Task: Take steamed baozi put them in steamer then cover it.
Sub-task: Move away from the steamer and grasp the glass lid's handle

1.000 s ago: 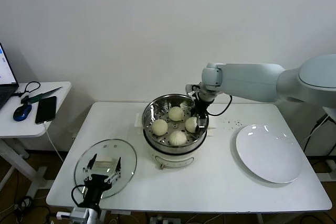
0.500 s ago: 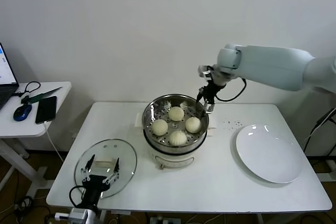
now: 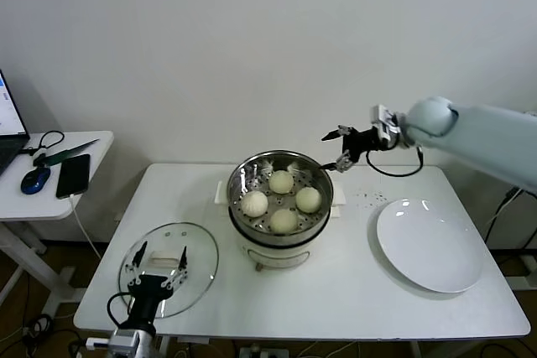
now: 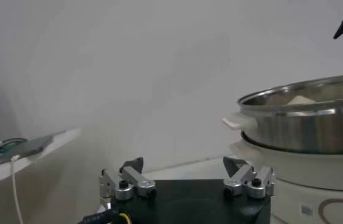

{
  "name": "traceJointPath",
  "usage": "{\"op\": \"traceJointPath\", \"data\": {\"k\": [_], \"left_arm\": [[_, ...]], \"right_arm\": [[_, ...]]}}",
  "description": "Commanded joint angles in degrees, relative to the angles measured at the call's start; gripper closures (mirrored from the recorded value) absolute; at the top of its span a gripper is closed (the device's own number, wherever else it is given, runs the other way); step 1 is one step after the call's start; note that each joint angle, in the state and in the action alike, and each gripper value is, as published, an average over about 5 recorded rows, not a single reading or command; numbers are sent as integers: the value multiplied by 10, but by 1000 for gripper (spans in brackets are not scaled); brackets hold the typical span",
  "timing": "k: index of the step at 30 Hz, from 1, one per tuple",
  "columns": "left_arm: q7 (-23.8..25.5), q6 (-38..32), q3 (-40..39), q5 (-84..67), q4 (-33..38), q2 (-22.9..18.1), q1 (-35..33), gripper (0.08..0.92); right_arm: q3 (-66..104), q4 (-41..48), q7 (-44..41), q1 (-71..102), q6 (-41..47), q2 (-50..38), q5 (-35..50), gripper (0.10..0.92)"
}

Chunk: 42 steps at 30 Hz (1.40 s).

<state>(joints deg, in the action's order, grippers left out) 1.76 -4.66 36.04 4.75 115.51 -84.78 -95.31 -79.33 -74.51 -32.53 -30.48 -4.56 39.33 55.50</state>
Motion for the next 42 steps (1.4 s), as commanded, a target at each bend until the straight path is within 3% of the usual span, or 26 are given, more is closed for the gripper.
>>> {"op": "traceJointPath", "data": {"k": [1, 7, 12, 20, 25, 35, 42], "left_arm": [[1, 0, 1, 24, 2, -7, 1, 177], [1, 11, 7, 102, 7, -9, -1, 177], [6, 5, 21, 268, 18, -4, -6, 177], [16, -68, 32, 699, 30, 26, 1, 177], [24, -72, 11, 859, -6, 40, 6, 177], [1, 12, 3, 886, -84, 25, 27, 177], [-52, 48, 8, 863, -153, 17, 71, 177]], "right_arm": [[542, -106, 150, 490, -74, -156, -72, 203], [811, -148, 169, 733, -56, -123, -113, 203], [976, -182, 176, 884, -31, -69, -141, 203], [1107, -198, 170, 1014, -12, 21, -195, 203], [1123, -191, 166, 1048, -16, 61, -207, 203], [1127, -169, 161, 1060, -24, 102, -230, 203], [1113, -154, 159, 1049, -27, 115, -243, 203]]}}
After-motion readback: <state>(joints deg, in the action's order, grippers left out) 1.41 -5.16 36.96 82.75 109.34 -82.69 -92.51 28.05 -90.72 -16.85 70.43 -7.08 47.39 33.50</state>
